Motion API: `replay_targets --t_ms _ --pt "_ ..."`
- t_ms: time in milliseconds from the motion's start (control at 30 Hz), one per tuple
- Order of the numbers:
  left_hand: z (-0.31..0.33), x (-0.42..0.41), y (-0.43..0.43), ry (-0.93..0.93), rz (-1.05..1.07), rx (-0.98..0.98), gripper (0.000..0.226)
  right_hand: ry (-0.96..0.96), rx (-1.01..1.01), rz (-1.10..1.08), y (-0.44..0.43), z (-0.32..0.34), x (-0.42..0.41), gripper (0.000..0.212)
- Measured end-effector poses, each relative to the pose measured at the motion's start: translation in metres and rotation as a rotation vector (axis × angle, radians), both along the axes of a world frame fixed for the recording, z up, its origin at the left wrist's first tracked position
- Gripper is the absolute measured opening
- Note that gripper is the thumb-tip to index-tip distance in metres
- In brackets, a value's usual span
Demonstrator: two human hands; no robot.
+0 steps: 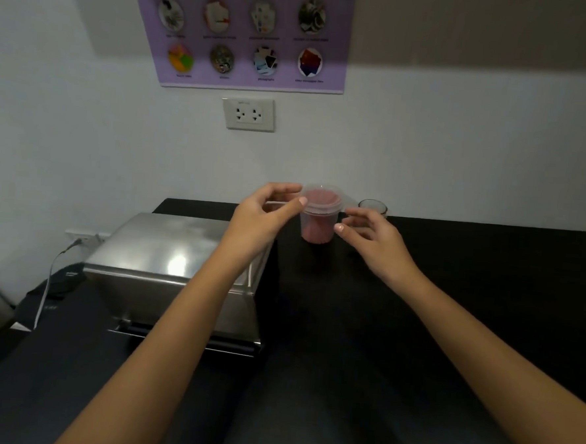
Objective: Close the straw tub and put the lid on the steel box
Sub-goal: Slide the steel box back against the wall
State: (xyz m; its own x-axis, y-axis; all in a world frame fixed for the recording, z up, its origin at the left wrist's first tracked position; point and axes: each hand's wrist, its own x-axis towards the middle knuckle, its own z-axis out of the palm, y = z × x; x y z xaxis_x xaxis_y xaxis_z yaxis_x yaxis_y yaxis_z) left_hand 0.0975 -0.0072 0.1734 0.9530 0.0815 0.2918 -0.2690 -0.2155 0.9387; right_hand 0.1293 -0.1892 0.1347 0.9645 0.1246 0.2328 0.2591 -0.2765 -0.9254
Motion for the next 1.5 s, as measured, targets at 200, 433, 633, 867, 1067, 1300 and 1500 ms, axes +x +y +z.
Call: replay_targets --t_ms 200,433,633,867,1067,1300,1500 --pt "0.000 -0.010 0.070 -0.028 -0.016 0.031 0.017 -0.037 0.021 0.011 0.048 0.015 -0.022 0.041" --pt "-0.008 -0.029 0.185 -0.080 0.009 0.112 0.015 -0.069 0.058 -0.055 0.101 0.010 -0.058 0.035" --pt "-0.026 -0.040 0.247 -0.074 0.081 0.234 0.024 -0.032 0.041 -0.142 0.143 -0.002 -0.085 0.070" --pt "-0.070 -0.058 0.274 0.206 -0.073 0.091 0.101 0.058 -0.032 -0.231 0.158 -0.032 -0.108 0.103" --pt "-0.094 -0.059 0.268 0.277 -0.136 0.133 0.119 0.105 -0.063 -0.255 0.163 -0.035 -0.105 0.113" --pt "-0.122 -0.050 0.266 0.269 -0.041 0.130 0.108 0.241 -0.188 -0.226 0.161 -0.072 -0.102 0.085" --pt "-0.138 -0.036 0.270 0.263 0.002 0.100 0.098 0.231 -0.221 -0.165 0.150 -0.084 -0.086 0.074"
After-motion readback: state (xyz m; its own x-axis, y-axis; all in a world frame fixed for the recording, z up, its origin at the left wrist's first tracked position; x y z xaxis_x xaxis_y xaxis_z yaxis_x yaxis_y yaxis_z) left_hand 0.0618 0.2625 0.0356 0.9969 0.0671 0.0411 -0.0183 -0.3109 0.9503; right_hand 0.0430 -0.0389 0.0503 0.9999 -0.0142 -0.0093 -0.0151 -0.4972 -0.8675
